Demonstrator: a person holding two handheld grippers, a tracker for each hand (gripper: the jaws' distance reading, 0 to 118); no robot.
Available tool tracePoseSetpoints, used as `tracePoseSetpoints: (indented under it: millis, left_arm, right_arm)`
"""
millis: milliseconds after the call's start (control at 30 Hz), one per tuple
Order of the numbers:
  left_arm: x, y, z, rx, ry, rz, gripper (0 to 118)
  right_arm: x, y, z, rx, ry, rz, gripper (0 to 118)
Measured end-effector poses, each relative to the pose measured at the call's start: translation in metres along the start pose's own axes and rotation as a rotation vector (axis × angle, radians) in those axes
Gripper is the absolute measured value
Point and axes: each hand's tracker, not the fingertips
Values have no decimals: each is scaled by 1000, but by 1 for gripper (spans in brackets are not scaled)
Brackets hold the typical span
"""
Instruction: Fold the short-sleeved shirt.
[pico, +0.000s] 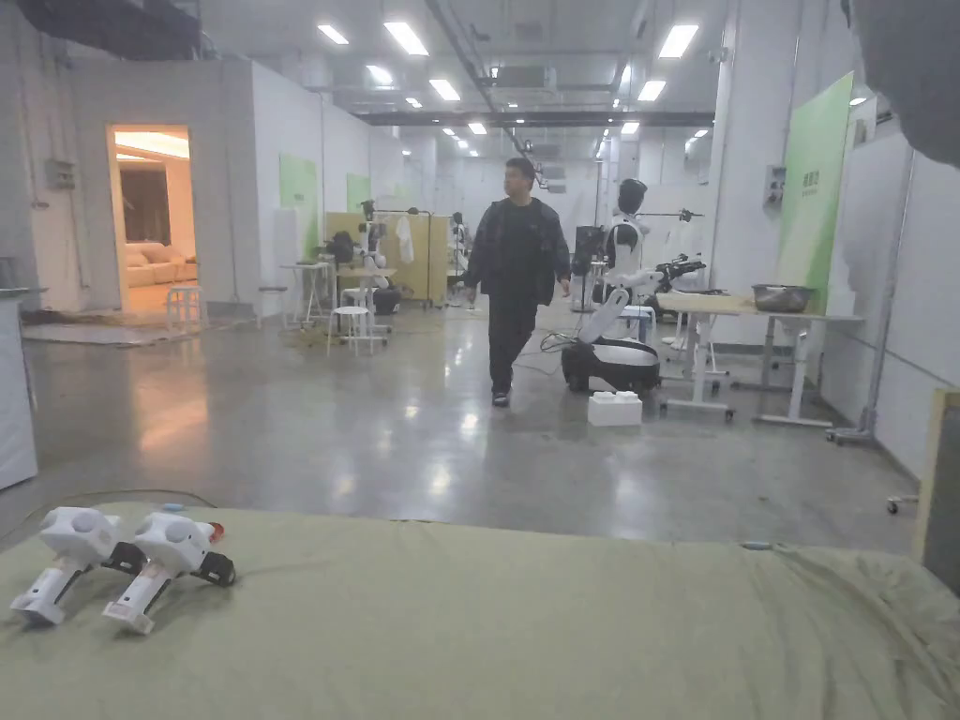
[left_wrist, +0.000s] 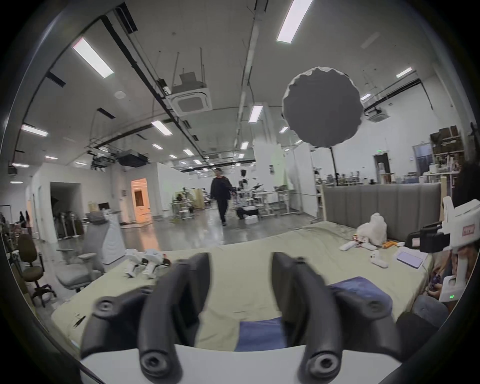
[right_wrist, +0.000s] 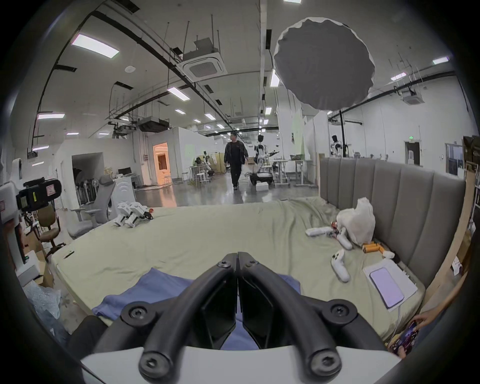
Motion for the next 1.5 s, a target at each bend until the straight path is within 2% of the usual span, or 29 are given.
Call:
tracePoseSetpoints:
  millis: [133, 200, 333, 567, 700, 800, 867, 900, 967, 1033, 1067, 1100, 1133, 1167, 1267, 1333, 1500]
  left_arm:
    - [-6, -5, 13, -32, 53, -25, 23]
    - [-9, -5, 19, -51, 34, -19, 2]
    - [-18, -5, 31, -67, 3, 54, 0]
    - [-22, 1, 26, -77, 16, 56, 0]
    - [-21, -2, 12, -95, 8, 55, 0]
    - [-23, -8, -7, -158, -36, 119, 0]
    - [-23, -21, -35, -310, -63, 127, 1]
    - [-22, -34, -51, -375, -65, 113, 3]
    - [-22, -68, -85, -475, -81, 126, 16]
    - [-25, -93, -119, -566, -148, 227, 24]
    - [-27, -108, -139, -629, -196, 279, 39]
    - [-26, -119, -156, -674, -198, 321, 62]
    - [-24, -132, -176, -703, -180, 344, 75]
    - [-22, -142, -192, -718, -169, 354, 81]
    - [-15, -175, -247, -815, -148, 348, 82]
    - [-11, -198, -281, -868, -144, 323, 82]
    - [-4, -242, -329, -925, -50, 297, 82]
  right_arm:
    - [-6, 11, 6, 30, -5, 66, 0]
    - [-8, 14, 10, 36, -2, 73, 0]
    - [-8, 16, 16, 36, -4, 73, 0]
    - [-4, 12, 17, 28, -18, 45, 0]
    - [-1, 8, 13, 0, -22, 56, 0]
    - [3, 4, 11, -24, -24, 47, 0]
    - [7, -3, 9, -40, -29, 31, 0]
    - [9, -7, 8, -49, -30, 18, 0]
    - [13, -17, 4, -76, -33, -20, 0]
    - [17, -26, 3, -104, -28, -40, 0]
    - [20, -31, 4, -117, -26, -50, 0]
    - [23, -35, 4, -128, -24, -54, 0]
    - [28, -42, 4, -146, -30, -57, 0]
    - [31, -47, 3, -164, -41, -57, 0]
    - [43, -59, -1, -202, -86, -62, 0]
    - [53, -68, -4, -233, -108, -97, 0]
    - [73, -87, -10, -290, -177, -131, 0]
